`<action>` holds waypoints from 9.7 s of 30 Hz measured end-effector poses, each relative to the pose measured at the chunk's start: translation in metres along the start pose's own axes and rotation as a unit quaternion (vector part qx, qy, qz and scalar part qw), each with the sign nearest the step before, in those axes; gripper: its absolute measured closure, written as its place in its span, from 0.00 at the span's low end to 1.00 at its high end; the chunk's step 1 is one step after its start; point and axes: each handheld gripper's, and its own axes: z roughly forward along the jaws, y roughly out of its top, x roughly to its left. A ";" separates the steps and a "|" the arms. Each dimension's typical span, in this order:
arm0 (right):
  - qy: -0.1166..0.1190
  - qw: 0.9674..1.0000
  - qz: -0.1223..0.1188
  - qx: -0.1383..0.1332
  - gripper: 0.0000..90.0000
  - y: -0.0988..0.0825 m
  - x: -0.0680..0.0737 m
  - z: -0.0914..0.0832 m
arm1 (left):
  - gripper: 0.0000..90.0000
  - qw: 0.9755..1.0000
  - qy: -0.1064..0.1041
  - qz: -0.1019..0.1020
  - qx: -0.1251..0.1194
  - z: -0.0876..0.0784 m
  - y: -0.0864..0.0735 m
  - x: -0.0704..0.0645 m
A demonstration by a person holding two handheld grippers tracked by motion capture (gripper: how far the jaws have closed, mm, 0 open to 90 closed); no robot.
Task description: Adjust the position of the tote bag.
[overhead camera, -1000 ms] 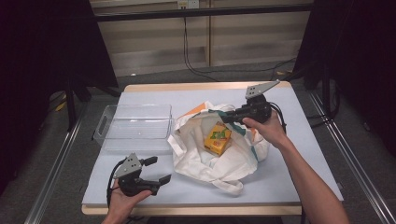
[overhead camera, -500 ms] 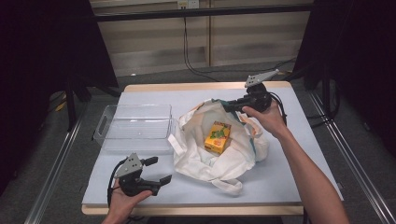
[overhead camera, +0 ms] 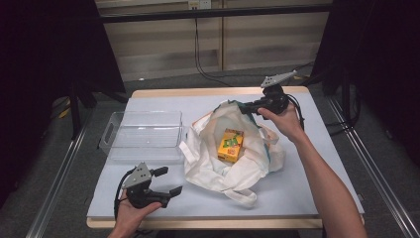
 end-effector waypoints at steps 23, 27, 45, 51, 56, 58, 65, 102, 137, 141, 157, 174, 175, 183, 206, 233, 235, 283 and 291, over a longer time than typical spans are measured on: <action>-0.030 0.998 0.049 0.037 0.87 -0.032 -0.033 0.032 | 0.25 1.000 -0.007 0.002 0.008 0.000 0.001 -0.002; -0.028 0.997 0.058 0.042 0.87 -0.042 -0.035 0.041 | 0.24 1.000 -0.014 -0.005 0.010 0.001 0.001 -0.001; -0.057 0.989 0.071 0.112 0.87 -0.076 -0.042 0.069 | 0.23 0.999 -0.014 -0.009 0.033 0.006 0.002 -0.001; -0.065 0.987 0.072 0.129 0.88 -0.078 -0.040 0.075 | 0.23 0.999 -0.015 -0.007 0.038 0.010 0.003 -0.002; -0.071 0.987 0.064 0.127 0.83 -0.076 -0.038 0.074 | 0.26 0.999 -0.020 -0.003 0.041 0.010 0.004 -0.004; -0.066 0.990 0.061 0.109 0.77 -0.074 -0.038 0.069 | 0.28 0.999 -0.021 -0.007 0.041 0.009 0.004 -0.003; -0.069 0.994 0.042 0.073 0.59 -0.061 -0.030 0.039 | 0.36 0.999 -0.017 -0.020 0.034 0.010 0.009 -0.002; -0.048 0.998 -0.001 0.045 0.61 -0.082 0.025 -0.014 | 0.66 0.999 -0.028 0.007 0.031 0.079 0.078 0.022; -0.072 0.993 -0.001 0.095 0.81 -0.082 0.009 0.005 | 0.51 0.988 0.047 0.042 0.138 0.155 0.106 0.048; -0.071 0.993 0.002 0.093 0.92 -0.082 0.005 -0.002 | 0.67 0.988 0.052 0.026 0.142 0.150 0.111 0.056; -0.118 0.987 0.038 0.103 0.96 -0.106 -0.029 -0.014 | 0.79 0.976 0.116 -0.065 0.171 0.154 0.124 0.089; -0.115 0.988 0.032 0.099 0.82 -0.118 -0.024 -0.011 | 0.59 0.982 0.095 -0.015 0.165 0.152 0.124 0.078; -0.115 0.989 0.030 0.092 0.79 -0.116 -0.021 -0.013 | 0.57 0.982 0.091 -0.009 0.164 0.149 0.124 0.077; -0.096 0.994 0.021 0.041 0.61 -0.100 -0.002 -0.035 | 0.43 0.989 0.090 -0.002 0.115 0.120 0.122 0.069; -0.028 0.999 -0.024 0.009 0.70 -0.116 0.079 -0.051 | 0.48 0.998 -0.002 0.024 0.062 0.112 0.097 0.002; -0.018 0.998 0.022 -0.055 0.57 -0.168 0.125 -0.079 | 0.23 0.997 0.039 -0.004 0.073 0.166 0.094 -0.018; -0.019 0.998 0.023 -0.056 0.56 -0.168 0.125 -0.078 | 0.22 0.996 0.046 -0.009 0.071 0.171 0.093 -0.018; -0.011 0.998 0.035 -0.044 0.51 -0.174 0.120 -0.071 | 0.24 0.992 0.111 -0.007 0.058 0.188 0.072 -0.021; -0.008 0.998 0.035 -0.045 0.51 -0.174 0.120 -0.070 | 0.30 0.995 0.086 -0.026 0.048 0.173 0.077 -0.010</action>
